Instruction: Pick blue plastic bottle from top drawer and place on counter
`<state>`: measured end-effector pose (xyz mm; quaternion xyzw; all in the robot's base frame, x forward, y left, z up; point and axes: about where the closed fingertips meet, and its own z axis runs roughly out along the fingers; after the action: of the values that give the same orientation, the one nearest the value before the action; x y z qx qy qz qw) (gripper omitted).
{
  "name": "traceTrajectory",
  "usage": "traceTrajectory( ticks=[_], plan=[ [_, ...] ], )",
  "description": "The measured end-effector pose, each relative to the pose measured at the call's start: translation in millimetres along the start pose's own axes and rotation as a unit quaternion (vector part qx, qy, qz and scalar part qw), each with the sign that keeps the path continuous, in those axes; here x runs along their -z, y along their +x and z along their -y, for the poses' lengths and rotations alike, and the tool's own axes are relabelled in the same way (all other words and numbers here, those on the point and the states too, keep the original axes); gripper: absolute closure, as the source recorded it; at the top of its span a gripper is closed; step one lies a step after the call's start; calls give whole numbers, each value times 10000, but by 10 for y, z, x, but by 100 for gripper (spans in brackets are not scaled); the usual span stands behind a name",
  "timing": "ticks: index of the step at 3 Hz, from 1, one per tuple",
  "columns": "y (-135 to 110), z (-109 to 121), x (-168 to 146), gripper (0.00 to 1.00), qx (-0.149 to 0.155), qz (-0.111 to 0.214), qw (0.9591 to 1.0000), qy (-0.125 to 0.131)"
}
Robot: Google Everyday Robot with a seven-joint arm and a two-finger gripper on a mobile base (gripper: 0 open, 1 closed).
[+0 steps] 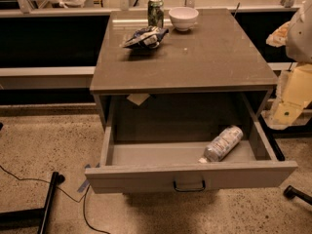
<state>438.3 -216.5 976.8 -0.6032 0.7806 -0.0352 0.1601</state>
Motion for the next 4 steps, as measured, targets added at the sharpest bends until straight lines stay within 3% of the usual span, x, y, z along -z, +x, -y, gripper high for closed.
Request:
traceTrajectory(
  ticks=[1,2,3,4],
  plan=[
    [19,25,-101,0,-38,5,10000,-14],
    [42,-61,-591,0,297,216,9991,-219],
    [152,-108,-1087,0,754,188,9963,-357],
    [152,-107,-1087,0,755,188,9963,-357]
  ],
)
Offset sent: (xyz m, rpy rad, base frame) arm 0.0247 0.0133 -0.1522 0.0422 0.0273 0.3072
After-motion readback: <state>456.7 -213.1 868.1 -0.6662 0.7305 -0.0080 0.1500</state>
